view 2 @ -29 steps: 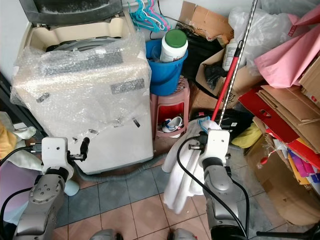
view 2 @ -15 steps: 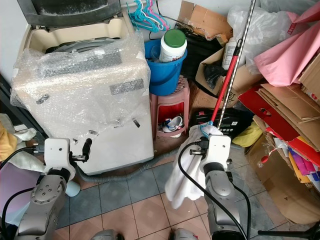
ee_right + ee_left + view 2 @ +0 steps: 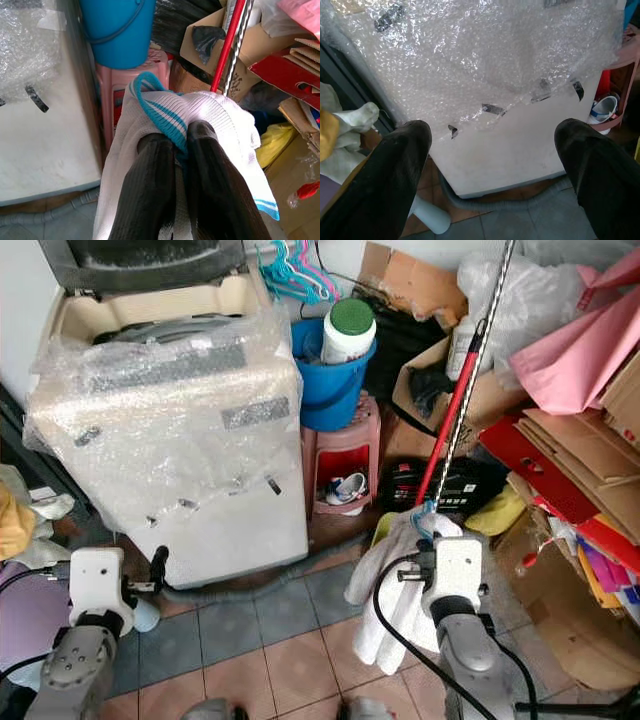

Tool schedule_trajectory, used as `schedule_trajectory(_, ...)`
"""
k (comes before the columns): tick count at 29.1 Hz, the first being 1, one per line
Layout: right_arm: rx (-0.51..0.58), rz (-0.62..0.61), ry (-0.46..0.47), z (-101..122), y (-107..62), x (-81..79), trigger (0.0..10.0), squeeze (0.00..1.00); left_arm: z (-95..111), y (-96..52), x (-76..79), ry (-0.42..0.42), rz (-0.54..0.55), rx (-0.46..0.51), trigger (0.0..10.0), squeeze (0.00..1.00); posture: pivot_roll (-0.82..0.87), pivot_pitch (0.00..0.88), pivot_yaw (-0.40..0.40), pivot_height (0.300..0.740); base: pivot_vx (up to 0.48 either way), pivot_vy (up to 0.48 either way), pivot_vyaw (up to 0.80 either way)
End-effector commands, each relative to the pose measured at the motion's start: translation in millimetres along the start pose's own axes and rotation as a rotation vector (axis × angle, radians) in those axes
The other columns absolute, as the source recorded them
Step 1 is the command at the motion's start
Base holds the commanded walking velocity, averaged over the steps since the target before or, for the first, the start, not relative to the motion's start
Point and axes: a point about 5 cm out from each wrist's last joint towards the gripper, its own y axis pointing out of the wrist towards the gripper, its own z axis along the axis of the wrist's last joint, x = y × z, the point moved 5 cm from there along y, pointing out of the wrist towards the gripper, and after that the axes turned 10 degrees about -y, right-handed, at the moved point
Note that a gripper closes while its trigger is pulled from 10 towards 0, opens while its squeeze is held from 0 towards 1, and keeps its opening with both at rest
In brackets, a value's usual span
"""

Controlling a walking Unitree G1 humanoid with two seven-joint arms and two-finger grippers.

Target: Clothes washing

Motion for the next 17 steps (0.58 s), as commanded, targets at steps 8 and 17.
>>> schedule_trajectory(8, 0.068, -0.005, -0.001, 23.0, 5.3, 1.9, 10.0, 0.00, 10.9, 9.0, 4.2, 0.002, -0.013, 0.032, 10.0, 0.00, -0.04, 0.000, 0.032, 0.740, 0.000, 0.000, 0.00)
schedule_trajectory(17, 0.058, -0.076, -0.073, 21.6, 8.3, 21.6, 10.0, 0.00, 8.2, 7.2, 3.5, -0.005, -0.013, 0.021, 10.0, 0.00, -0.04, 0.000, 0.026, 0.740, 0.000, 0.000, 0.00)
